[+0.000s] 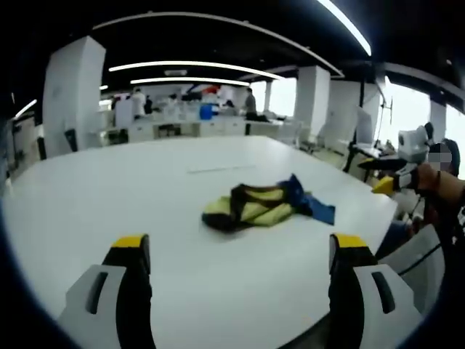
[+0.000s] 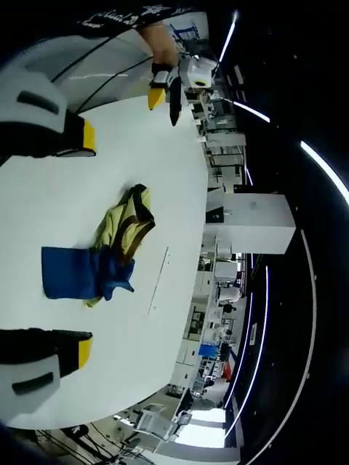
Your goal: Fold the garment on the visible template until the final outline fits inside the template.
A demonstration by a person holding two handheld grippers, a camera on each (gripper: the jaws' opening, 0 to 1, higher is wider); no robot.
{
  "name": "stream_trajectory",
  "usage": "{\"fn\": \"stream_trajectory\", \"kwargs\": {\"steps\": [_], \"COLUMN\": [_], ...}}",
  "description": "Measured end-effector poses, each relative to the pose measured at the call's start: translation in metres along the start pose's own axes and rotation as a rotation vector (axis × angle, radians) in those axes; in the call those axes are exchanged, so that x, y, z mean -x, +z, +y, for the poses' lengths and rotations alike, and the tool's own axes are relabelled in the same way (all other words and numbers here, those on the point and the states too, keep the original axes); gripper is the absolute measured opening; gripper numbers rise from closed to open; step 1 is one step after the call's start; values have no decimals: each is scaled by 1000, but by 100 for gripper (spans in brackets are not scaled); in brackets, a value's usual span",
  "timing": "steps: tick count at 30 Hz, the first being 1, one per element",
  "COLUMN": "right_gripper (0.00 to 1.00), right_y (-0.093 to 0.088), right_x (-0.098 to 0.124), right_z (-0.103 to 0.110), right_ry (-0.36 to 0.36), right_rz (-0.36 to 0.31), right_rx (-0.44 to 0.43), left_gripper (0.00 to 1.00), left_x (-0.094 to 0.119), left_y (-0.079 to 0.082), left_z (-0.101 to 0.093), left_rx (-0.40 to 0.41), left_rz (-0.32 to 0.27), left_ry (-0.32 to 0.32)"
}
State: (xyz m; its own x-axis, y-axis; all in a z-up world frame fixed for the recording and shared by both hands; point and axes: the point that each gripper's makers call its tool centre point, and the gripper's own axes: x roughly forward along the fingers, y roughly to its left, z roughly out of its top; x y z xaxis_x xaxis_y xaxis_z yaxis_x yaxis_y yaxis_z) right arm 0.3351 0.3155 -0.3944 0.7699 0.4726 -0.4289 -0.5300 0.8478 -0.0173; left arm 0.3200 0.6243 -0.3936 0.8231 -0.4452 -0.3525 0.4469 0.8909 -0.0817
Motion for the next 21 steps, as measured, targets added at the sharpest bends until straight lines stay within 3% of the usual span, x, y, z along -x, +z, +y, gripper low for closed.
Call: {"fn": "stream_trajectory", "kwargs": {"steps": [21], "right_gripper": [100], "right_y": [-2], "right_x": [0], "right_z": [-1], "right_ry": [-3], "right_rz": [-6], "right_rx": [-11], "left_gripper": [99], "left_x": [3], "left_y": [0], "left_z": [3], "left_rx": [-9], "left_rz": [1], "left_ry": [12]}}
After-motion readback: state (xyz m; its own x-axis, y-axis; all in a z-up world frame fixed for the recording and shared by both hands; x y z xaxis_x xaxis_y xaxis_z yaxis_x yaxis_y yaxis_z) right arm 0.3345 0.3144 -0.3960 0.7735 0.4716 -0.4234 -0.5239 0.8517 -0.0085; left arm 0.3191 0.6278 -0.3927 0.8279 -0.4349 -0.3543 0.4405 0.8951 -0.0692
